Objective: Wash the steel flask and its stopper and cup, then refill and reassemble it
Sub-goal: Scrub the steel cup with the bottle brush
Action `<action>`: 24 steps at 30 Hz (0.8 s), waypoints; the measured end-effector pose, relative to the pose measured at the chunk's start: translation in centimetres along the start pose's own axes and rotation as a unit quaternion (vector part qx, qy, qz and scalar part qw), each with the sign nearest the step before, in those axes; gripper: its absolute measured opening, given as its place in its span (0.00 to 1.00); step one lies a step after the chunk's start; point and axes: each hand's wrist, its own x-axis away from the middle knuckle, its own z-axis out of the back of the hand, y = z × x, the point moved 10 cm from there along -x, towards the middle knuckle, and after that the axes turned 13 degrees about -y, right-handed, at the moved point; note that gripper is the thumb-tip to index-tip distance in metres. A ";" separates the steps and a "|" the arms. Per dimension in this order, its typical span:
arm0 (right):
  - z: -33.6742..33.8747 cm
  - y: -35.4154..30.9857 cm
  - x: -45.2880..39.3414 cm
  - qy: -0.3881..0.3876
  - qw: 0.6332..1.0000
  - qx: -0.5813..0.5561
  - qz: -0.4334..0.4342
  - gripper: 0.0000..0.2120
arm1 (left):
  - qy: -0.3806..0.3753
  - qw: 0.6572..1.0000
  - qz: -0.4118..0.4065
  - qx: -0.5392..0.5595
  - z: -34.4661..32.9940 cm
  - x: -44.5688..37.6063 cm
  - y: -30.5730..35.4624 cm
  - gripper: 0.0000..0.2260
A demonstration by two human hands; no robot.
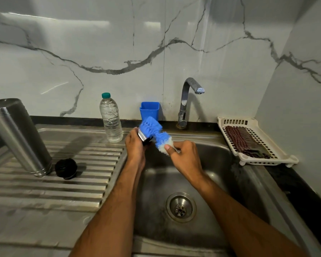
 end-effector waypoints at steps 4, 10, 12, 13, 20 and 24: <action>-0.1 0.5 -0.2 0.001 1.000 -0.006 -0.017 0.13 | -0.014 1.000 0.001 0.006 0.0 0.0 0.1 0.14; 0.5 1.3 -0.4 0.011 0.998 -0.042 -0.040 0.16 | -0.097 0.994 -0.001 0.044 -1.5 0.1 0.3 0.25; 0.6 1.5 -0.4 0.014 0.998 -0.047 -0.043 0.16 | -0.109 0.992 0.015 0.057 -1.5 0.2 -0.5 0.28; 0.6 1.2 -0.3 0.012 0.998 -0.046 -0.034 0.16 | -0.106 0.992 0.020 0.066 -1.4 0.1 -0.8 0.29; 0.8 2.2 -0.4 0.022 0.998 -0.001 -0.056 0.13 | -0.091 0.988 0.034 0.119 -0.8 -0.3 -1.0 0.22; 0.9 2.9 -0.5 0.024 0.997 -0.035 -0.057 0.13 | -0.105 0.981 0.052 0.153 -1.3 -0.1 -1.2 0.21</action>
